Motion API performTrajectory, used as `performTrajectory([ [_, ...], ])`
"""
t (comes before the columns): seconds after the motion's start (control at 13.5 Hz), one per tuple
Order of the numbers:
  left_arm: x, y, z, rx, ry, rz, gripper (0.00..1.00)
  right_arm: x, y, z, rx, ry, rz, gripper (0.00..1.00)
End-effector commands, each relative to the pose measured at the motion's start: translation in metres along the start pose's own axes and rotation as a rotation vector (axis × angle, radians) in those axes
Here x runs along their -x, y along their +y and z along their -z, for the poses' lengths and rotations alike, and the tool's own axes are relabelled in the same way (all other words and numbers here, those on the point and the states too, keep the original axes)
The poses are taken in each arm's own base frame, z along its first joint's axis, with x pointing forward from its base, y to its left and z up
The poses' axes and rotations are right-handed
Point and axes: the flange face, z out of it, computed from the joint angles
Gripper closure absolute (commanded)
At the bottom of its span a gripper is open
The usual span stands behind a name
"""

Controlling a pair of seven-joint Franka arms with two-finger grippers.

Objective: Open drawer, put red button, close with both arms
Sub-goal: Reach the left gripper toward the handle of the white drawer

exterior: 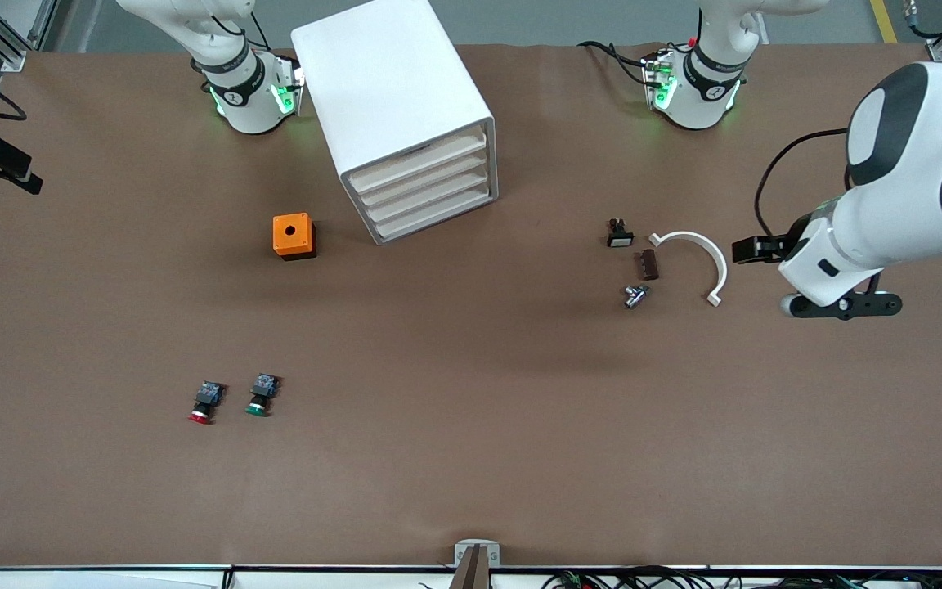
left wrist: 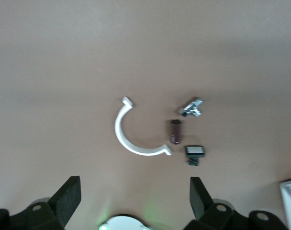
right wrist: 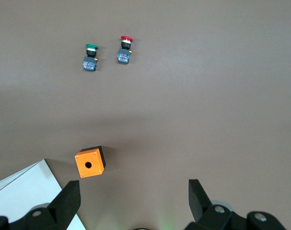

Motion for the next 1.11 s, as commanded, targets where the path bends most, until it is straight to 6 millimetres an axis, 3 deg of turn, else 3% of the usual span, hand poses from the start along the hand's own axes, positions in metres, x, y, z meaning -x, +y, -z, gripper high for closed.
performTrajectory([
  [0.0,-0.016,0.01,-0.021,0.024,-0.046,0.033,0.0,0.009,0.001,0.002,0.01,0.015,-0.01,0.0],
  [0.22,-0.016,0.05,-0.043,-0.013,-0.077,0.039,0.0,0.009,0.001,0.002,0.011,0.015,-0.01,0.0],
  [0.52,-0.022,0.084,-0.08,-0.057,-0.13,0.239,0.0,0.008,0.002,0.004,0.03,0.027,-0.006,0.0],
  [0.81,-0.014,0.14,-0.119,-0.1,-0.183,0.445,0.0,0.007,0.002,0.003,0.03,0.027,-0.009,0.0],
  [0.96,-0.013,0.152,-0.125,-0.071,-0.22,0.542,0.0,0.006,0.003,0.004,0.025,0.038,-0.01,0.0],
  [1.04,-0.006,0.169,-0.128,-0.079,-0.22,0.569,0.0,0.006,0.003,0.005,0.023,0.041,-0.012,0.0],
])
